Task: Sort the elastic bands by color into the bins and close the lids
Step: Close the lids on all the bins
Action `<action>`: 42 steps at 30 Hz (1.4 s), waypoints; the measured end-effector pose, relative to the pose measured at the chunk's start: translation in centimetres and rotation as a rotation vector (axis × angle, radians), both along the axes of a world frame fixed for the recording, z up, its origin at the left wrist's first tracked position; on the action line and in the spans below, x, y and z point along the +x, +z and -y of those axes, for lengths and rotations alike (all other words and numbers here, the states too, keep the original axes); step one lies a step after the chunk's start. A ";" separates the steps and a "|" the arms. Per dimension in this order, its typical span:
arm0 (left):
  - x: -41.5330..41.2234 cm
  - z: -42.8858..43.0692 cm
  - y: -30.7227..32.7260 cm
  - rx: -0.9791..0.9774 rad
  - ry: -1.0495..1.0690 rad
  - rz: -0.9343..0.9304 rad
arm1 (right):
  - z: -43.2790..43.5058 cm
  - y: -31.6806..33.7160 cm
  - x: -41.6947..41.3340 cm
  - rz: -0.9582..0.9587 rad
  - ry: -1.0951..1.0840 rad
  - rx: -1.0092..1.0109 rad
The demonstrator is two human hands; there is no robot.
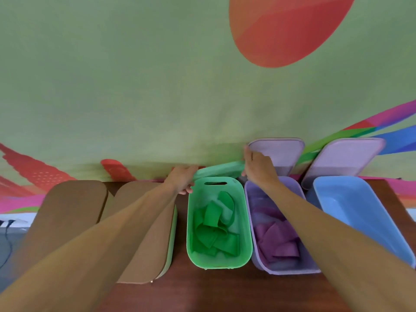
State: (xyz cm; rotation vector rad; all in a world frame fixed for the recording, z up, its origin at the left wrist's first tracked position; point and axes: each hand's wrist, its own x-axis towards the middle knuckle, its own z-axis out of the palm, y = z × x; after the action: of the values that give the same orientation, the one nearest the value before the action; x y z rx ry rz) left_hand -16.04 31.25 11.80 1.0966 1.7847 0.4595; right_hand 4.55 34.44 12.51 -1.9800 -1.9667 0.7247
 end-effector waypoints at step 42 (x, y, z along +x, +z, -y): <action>0.7 19.9 -6.6 0.003 -0.021 -0.144 | 21.3 -6.2 0.2 -0.102 -0.119 -0.241</action>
State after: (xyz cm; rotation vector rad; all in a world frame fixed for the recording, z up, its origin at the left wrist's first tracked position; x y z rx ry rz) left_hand -15.33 11.32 5.20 1.1748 1.8963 0.3777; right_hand 4.79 13.19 6.27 -2.1258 -1.7573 1.0521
